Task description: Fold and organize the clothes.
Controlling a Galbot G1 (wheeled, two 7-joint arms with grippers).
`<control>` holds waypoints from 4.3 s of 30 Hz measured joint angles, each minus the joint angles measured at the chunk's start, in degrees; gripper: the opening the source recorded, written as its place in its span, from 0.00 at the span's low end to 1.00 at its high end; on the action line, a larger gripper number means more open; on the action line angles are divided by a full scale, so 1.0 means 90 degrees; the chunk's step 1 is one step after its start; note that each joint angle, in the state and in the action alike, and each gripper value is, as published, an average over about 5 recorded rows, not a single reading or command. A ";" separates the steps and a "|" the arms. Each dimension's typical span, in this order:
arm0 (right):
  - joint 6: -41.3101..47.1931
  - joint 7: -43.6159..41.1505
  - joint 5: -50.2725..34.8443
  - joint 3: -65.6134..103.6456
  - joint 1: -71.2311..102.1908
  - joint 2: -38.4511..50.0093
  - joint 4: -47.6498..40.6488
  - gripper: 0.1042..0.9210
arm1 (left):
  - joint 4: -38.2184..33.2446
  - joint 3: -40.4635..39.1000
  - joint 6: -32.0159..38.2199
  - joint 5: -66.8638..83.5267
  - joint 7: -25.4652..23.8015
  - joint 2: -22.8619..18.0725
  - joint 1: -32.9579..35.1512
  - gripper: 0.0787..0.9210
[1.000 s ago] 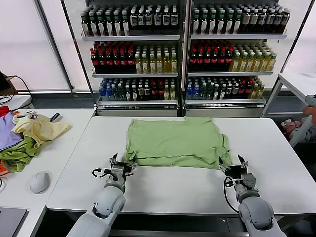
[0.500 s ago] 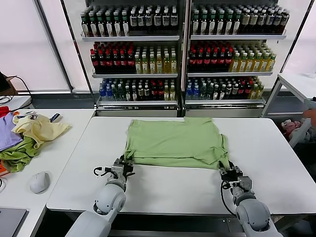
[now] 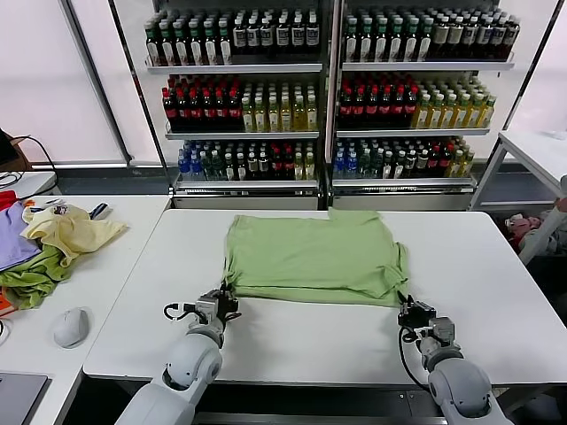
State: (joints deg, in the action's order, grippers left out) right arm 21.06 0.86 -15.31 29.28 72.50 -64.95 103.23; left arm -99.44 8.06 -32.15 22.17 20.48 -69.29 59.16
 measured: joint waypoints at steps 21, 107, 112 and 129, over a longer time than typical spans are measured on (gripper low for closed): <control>-0.0104 -0.0048 0.0513 0.0642 0.2125 0.0199 0.1743 0.05 | -0.2486 0.0534 -0.0108 -0.0365 0.0034 0.0180 0.2422 0.03; 0.0919 0.0049 -0.0667 -0.2356 -0.5694 -0.1171 -0.5836 0.36 | 0.2884 -0.0648 -0.0106 0.1619 -0.0241 -0.0126 -0.2707 0.39; 0.0919 0.0071 -0.0785 -0.2344 -0.5602 -0.1106 -0.5684 0.19 | 0.2739 -0.0582 -0.0050 0.1758 -0.0303 -0.0067 -0.2599 0.22; 0.0956 0.0256 -0.1392 -0.1994 -0.4547 -0.0324 -0.3274 0.01 | 0.1549 -0.0213 0.0435 0.2148 -0.0364 0.0344 -0.2020 0.02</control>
State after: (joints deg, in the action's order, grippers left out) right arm 29.66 3.17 -27.85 11.33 31.57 -67.87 73.77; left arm -85.49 6.14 -28.23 41.51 17.20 -66.19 40.98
